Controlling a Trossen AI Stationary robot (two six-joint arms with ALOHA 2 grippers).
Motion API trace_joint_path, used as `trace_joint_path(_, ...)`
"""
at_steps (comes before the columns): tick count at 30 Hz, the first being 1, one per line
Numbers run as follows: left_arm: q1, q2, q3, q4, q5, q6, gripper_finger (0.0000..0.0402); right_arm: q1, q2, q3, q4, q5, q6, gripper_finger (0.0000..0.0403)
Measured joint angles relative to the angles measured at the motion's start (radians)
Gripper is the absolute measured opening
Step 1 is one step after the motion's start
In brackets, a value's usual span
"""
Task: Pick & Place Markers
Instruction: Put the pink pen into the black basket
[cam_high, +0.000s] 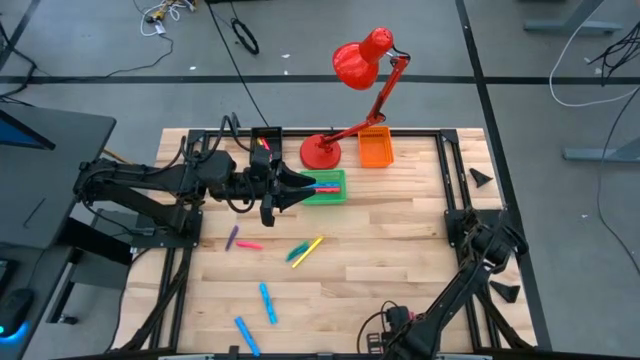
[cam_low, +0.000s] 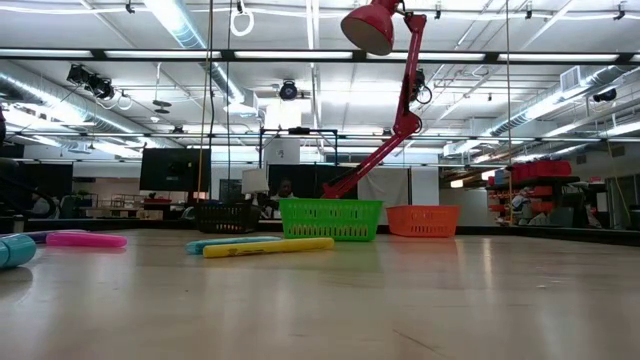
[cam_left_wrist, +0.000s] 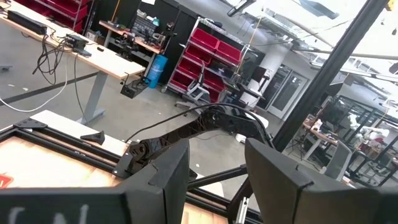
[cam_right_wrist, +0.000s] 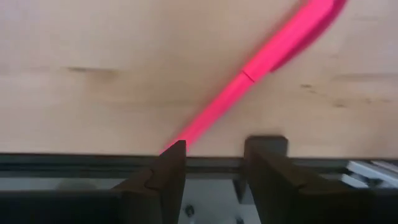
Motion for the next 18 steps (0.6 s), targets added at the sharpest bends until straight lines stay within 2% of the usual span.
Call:
trace_joint_path(9, 0.000, 0.000, 0.000, 0.000, 0.000, 0.000, 0.0162, -0.024, 0.000, 0.000, 0.042, 0.022, -0.007, 0.0165)
trace_joint_path(18, 0.000, 0.000, 0.000, 0.000, 0.018, 0.001, 0.0162, -0.027, 0.005, 0.001, 0.096, -0.014, 0.001, 0.0165)
